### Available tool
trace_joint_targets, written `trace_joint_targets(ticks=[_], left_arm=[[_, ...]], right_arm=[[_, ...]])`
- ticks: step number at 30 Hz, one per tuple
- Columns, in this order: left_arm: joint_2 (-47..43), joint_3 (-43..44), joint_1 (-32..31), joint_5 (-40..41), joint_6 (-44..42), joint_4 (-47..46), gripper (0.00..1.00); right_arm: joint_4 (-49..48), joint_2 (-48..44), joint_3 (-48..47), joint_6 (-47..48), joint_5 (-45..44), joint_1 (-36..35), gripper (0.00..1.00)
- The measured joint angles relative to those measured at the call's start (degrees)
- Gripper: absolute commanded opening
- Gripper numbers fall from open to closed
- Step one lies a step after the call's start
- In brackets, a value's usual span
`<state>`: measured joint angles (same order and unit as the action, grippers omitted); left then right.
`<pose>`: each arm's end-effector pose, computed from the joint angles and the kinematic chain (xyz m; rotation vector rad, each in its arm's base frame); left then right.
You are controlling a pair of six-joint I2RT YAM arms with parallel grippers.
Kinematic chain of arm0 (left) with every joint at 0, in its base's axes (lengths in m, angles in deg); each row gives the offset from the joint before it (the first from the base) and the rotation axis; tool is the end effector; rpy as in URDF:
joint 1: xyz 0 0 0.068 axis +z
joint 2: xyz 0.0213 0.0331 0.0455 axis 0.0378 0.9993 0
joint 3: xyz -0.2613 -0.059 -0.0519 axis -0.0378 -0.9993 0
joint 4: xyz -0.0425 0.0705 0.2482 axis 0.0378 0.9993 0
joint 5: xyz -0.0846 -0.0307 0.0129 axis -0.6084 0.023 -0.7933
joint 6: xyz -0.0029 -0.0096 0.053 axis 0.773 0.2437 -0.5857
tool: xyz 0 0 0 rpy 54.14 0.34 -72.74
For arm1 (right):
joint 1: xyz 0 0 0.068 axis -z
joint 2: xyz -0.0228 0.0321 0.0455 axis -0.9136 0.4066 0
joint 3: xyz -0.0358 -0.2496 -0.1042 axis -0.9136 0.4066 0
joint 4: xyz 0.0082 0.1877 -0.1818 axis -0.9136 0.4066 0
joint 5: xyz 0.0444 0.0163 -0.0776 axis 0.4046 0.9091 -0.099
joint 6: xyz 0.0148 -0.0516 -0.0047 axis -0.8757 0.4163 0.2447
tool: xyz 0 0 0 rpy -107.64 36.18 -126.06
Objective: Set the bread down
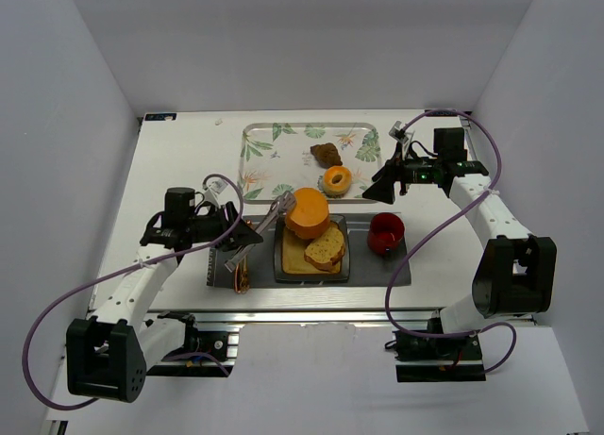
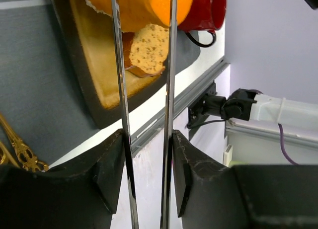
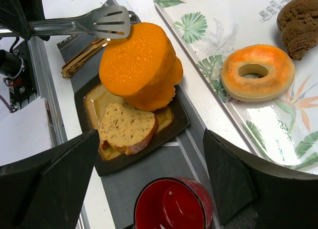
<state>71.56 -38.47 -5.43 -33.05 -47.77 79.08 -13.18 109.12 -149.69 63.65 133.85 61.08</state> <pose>0.1992 -0.0536 0.2293 -0.0575 2.4137 -1.3304 0.3173 0.0577 0.2904 -0.9237 1.8516 0.9855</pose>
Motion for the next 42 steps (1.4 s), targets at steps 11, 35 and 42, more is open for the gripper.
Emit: trace_joint_targets(ticks=[11, 35, 42], left_arm=[[0.0, 6.6, 0.5, 8.3, -0.9, 5.0, 0.51], [27.6, 30.4, 2.9, 8.2, 5.3, -5.4, 0.52], [44.0, 40.1, 0.3, 4.9, 14.2, -10.0, 0.56]], right_arm=[[0.0, 0.0, 0.0, 0.1, 0.0, 0.0, 0.89], [-0.1, 0.0, 0.0, 0.1, 0.6, 0.0, 0.89], [-1.6, -0.2, 2.0, -0.5, 0.6, 0.0, 0.89]])
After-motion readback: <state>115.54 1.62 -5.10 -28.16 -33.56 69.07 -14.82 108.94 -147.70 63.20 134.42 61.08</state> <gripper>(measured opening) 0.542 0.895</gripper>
